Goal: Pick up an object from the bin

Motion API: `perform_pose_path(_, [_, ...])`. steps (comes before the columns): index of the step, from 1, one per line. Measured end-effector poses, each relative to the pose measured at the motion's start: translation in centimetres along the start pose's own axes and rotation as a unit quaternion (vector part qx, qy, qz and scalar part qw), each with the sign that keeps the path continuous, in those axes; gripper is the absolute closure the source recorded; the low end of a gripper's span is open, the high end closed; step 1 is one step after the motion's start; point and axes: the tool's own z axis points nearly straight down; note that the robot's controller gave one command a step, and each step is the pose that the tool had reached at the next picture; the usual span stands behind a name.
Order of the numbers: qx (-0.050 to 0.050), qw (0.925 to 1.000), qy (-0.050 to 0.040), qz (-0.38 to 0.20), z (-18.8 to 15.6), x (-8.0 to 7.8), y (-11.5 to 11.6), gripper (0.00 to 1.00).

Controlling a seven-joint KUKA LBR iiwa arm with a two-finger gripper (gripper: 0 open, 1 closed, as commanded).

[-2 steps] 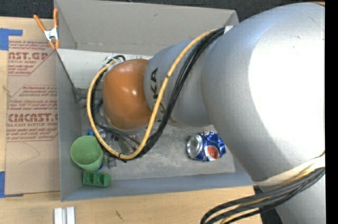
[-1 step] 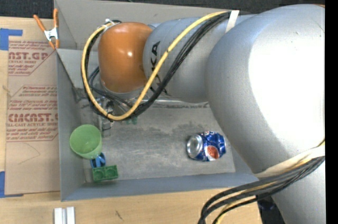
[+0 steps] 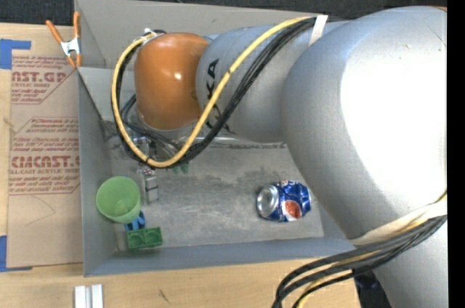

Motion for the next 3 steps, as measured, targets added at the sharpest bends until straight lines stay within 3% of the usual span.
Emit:
perform_pose_path(1, [-0.001,0.9780,0.0022,-0.209,3.8,2.9,1.4,0.00])
perform_pose_path(2, [0.000,0.9783,0.0006,-0.207,3.6,2.7,1.3,1.00])
perform_pose_path(3, [0.000,0.9741,-0.0044,-0.226,-15.3,4.2,2.2,1.00])
